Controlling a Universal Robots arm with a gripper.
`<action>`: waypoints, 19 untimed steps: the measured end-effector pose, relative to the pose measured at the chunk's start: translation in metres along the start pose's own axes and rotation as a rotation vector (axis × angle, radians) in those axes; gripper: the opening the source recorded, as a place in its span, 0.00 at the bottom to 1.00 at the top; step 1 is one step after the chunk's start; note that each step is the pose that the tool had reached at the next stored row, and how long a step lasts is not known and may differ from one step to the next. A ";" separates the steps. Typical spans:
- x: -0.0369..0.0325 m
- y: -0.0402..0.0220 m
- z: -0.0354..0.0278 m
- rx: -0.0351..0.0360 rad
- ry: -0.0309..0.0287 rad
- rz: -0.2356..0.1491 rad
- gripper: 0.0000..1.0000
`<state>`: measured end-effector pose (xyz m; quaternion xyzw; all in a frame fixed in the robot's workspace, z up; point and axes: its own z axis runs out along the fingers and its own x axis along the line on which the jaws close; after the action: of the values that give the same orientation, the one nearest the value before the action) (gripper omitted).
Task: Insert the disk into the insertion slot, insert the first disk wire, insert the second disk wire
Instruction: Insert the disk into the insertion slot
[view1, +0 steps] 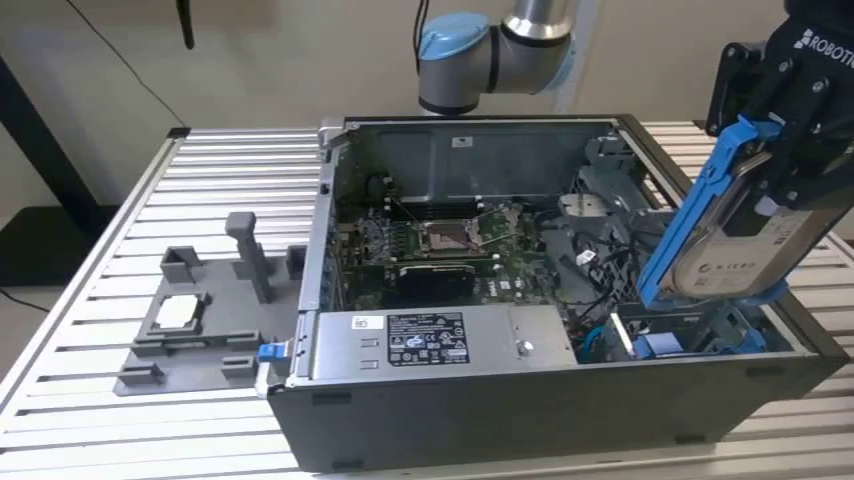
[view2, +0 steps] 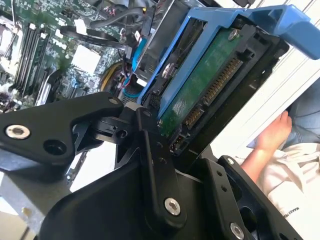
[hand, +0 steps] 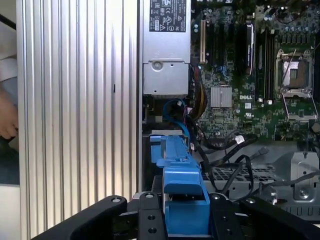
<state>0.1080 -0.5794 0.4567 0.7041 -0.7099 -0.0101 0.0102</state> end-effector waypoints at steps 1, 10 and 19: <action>0.0000 -0.0001 0.0018 0.0014 0.0000 -0.001 0.33; -0.0002 -0.0005 0.0173 0.0094 -0.0015 -0.008 0.33; -0.0004 -0.0010 0.0317 0.0094 -0.0131 -0.010 0.33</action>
<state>0.1082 -0.5791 0.4249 0.7076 -0.7065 -0.0115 0.0022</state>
